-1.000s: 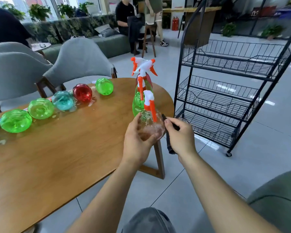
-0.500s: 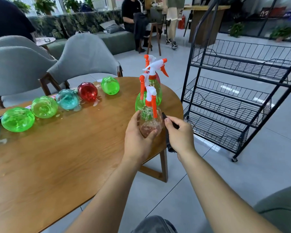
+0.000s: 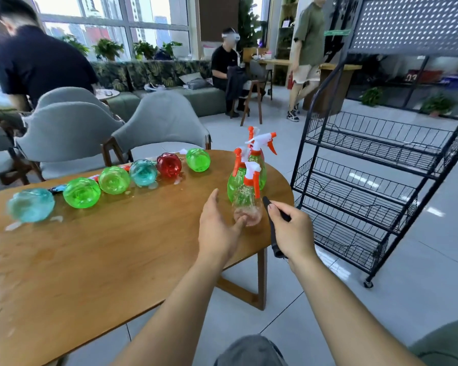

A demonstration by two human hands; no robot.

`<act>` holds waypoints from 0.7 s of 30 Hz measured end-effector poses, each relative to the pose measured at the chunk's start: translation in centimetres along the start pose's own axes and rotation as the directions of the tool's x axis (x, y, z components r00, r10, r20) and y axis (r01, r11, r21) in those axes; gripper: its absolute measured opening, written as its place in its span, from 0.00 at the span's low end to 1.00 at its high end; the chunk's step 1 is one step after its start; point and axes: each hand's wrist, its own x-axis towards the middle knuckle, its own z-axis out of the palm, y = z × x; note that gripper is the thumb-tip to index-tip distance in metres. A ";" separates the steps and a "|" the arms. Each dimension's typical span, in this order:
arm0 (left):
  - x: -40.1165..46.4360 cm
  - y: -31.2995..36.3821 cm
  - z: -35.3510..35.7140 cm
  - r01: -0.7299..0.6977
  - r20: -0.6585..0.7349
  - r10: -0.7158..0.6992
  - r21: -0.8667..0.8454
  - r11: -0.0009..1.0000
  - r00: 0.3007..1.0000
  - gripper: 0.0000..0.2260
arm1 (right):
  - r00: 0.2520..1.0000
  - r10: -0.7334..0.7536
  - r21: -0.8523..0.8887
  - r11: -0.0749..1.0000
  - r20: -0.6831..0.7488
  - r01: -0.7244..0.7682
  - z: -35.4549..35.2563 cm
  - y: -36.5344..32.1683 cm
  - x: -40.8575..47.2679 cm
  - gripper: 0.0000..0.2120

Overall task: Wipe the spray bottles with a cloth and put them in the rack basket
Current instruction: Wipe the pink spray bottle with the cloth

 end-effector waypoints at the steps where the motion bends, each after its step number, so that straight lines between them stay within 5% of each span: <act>1: -0.3 0.3 -1.0 -0.009 -0.012 0.009 -0.008 1.000 1.000 0.44 | 1.000 -0.022 0.005 1.000 0.010 0.022 0.3 -1.0 -0.6 0.12; 10: -3.5 -0.5 -13.2 -0.086 -0.187 0.078 -0.031 0.996 0.979 0.35 | 0.967 -0.154 0.103 0.985 0.201 0.135 8.6 -7.8 -6.9 0.12; 21: -4.3 -8.5 -30.2 0.057 -0.398 -0.027 0.063 0.996 0.917 0.33 | 0.861 -0.252 0.270 0.953 0.441 0.141 24.8 -13.5 -14.3 0.10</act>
